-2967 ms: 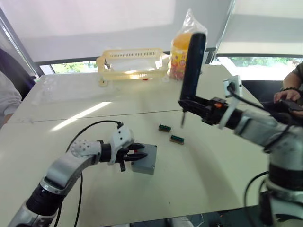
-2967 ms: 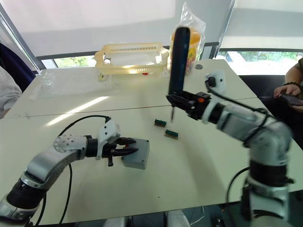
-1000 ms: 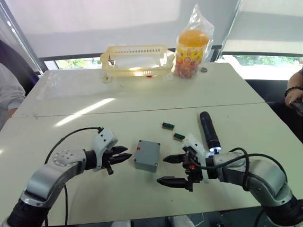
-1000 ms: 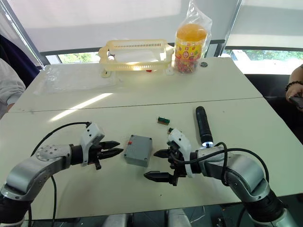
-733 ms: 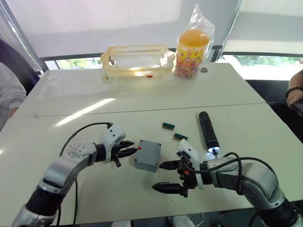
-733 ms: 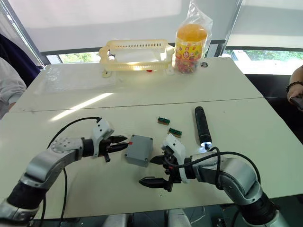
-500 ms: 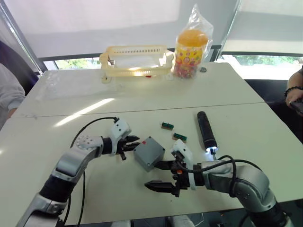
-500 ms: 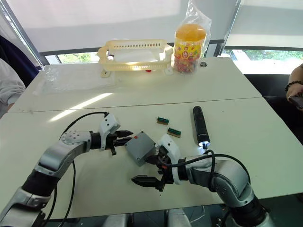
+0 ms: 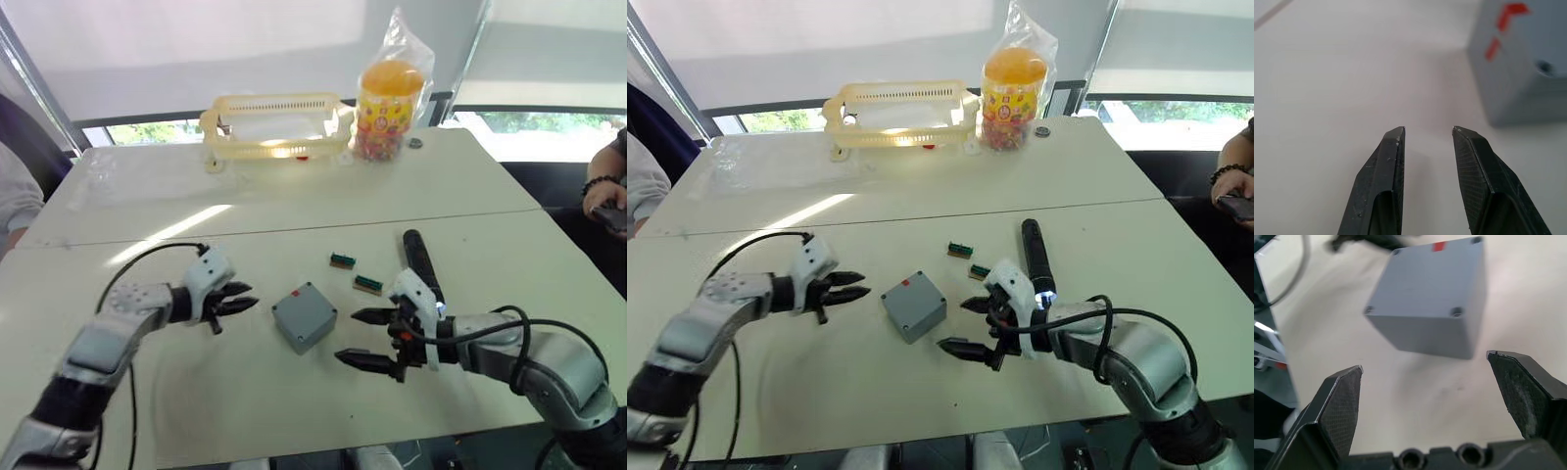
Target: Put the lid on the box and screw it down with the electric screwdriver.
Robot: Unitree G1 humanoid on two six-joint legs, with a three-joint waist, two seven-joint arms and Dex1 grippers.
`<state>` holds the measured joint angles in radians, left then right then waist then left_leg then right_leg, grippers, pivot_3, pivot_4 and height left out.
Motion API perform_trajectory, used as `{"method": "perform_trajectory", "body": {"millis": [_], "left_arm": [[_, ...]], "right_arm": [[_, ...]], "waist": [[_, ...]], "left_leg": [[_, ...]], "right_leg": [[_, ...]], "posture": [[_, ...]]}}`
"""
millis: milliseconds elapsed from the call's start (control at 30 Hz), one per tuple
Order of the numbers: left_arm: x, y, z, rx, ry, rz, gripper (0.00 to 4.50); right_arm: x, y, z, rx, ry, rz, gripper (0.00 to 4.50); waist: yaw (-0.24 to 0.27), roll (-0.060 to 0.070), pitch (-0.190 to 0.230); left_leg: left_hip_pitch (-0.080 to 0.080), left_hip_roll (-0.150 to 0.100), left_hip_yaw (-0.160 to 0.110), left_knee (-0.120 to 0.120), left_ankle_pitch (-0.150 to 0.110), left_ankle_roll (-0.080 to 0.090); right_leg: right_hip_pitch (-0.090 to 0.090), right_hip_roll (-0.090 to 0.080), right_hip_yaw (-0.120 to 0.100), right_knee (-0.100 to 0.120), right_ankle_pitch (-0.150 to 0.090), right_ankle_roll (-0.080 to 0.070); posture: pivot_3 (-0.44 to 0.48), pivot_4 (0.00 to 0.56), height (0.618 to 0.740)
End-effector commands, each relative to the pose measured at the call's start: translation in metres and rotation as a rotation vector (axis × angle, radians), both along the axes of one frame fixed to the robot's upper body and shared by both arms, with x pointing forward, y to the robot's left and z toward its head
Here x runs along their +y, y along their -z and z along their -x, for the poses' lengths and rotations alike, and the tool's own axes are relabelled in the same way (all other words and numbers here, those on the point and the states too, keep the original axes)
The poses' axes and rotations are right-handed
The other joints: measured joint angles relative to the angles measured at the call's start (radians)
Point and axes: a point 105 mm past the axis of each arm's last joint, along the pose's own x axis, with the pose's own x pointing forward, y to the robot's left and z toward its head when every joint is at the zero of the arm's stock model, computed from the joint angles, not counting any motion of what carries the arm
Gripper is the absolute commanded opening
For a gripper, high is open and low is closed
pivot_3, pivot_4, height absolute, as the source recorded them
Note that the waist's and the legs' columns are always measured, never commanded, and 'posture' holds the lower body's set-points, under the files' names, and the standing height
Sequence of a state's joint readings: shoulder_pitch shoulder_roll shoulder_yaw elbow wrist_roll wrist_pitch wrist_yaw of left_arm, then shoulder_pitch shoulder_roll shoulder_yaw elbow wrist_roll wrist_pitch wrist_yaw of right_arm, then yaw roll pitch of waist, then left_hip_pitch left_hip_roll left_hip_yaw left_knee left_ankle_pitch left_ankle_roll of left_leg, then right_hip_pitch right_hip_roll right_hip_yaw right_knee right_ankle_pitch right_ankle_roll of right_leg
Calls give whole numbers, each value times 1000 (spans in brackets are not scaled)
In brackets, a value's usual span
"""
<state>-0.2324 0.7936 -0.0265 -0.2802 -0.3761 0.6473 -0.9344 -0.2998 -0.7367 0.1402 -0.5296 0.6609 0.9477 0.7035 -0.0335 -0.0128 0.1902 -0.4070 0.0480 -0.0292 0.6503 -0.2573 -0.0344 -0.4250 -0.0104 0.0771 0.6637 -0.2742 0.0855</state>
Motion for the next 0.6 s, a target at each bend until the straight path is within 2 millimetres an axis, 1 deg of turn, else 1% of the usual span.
{"method": "perform_trajectory", "body": {"millis": [33,133,233,367,600], "left_arm": [[-8,-13,19,1,36,24,1519],[-15,-8,27,25,31,44,1519],[-25,-3,30,36,38,58,1519],[-41,6,24,28,46,62,1519],[-43,0,8,-23,29,51,1519]], "right_arm": [[5,-1,-7,-59,-69,9,4442],[11,2,-11,-76,-120,12,4442],[17,5,-13,-80,-168,8,4442],[29,8,-10,-67,-232,-22,4442],[34,12,7,-37,-249,-30,4442]], "waist": [[1,0,0],[1,0,0],[-2,0,0],[-3,0,0],[-3,0,0]], "left_leg": [[0,0,0,0,0,0],[0,0,0,1,0,0],[0,0,0,1,0,0],[0,0,0,1,0,0],[0,0,0,1,0,0]], "right_leg": [[0,0,0,0,0,0],[0,0,0,0,0,0],[0,0,0,0,0,0],[0,0,0,0,0,0],[0,0,0,1,0,0]], "posture": [[0,150,740],[0,150,740],[0,150,740],[0,150,740],[0,150,740]]}}
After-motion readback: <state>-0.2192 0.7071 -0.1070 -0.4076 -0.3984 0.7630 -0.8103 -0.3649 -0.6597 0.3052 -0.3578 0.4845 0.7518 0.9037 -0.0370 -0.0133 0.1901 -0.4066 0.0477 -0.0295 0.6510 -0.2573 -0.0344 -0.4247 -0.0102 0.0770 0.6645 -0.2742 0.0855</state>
